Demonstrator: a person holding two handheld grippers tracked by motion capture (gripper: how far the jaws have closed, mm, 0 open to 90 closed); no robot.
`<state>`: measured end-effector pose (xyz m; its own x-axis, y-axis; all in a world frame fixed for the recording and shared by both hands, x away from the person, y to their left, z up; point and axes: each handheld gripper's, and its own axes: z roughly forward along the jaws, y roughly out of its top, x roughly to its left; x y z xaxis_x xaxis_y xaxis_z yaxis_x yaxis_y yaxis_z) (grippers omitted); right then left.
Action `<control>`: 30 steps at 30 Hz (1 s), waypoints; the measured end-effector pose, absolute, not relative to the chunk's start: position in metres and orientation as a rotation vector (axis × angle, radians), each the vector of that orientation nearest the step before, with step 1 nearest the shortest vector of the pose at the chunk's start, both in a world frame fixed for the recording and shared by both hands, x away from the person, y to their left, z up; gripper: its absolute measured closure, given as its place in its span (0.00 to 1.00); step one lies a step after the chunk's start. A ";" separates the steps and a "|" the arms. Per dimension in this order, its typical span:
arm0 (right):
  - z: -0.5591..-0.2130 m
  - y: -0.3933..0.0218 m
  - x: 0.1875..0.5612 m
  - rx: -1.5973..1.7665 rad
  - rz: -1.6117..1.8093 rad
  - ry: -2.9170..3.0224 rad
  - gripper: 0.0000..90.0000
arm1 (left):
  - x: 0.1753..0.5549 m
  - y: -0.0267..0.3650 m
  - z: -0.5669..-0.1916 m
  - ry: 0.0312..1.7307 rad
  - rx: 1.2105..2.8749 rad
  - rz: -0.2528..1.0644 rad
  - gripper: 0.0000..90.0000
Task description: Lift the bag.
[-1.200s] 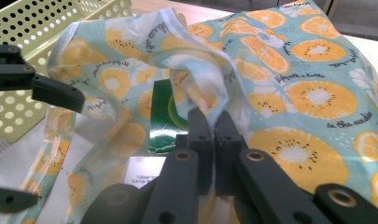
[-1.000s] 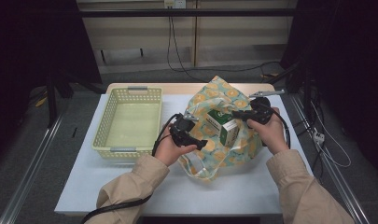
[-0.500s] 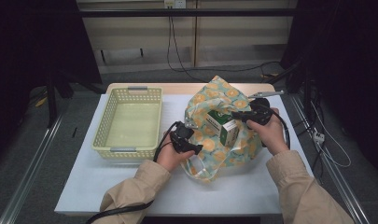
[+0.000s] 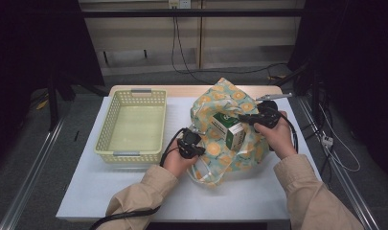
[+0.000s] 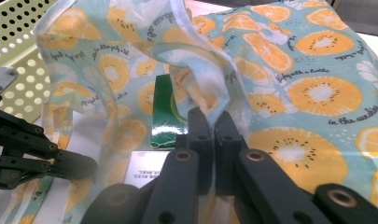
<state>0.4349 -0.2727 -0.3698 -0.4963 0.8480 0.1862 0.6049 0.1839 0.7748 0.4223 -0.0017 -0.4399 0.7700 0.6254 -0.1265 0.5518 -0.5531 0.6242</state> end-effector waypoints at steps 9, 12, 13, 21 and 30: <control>-0.356 -0.278 0.436 1.372 1.224 2.157 0.98 | 0.439 0.012 -0.360 0.850 2.188 0.140 1.00; -0.345 -0.281 0.437 1.365 1.228 2.142 0.99 | 0.444 0.015 -0.330 0.833 2.150 0.159 1.00; -0.342 -0.282 0.438 1.364 1.224 2.139 0.98 | 0.446 0.015 -0.320 0.832 2.131 0.164 1.00; -0.306 -0.288 0.443 1.339 1.225 2.091 0.98 | 0.465 0.013 -0.242 0.796 2.041 0.212 1.00; -0.254 -0.293 0.446 1.286 1.298 2.025 0.99 | 0.481 0.015 -0.190 0.761 1.963 0.235 1.00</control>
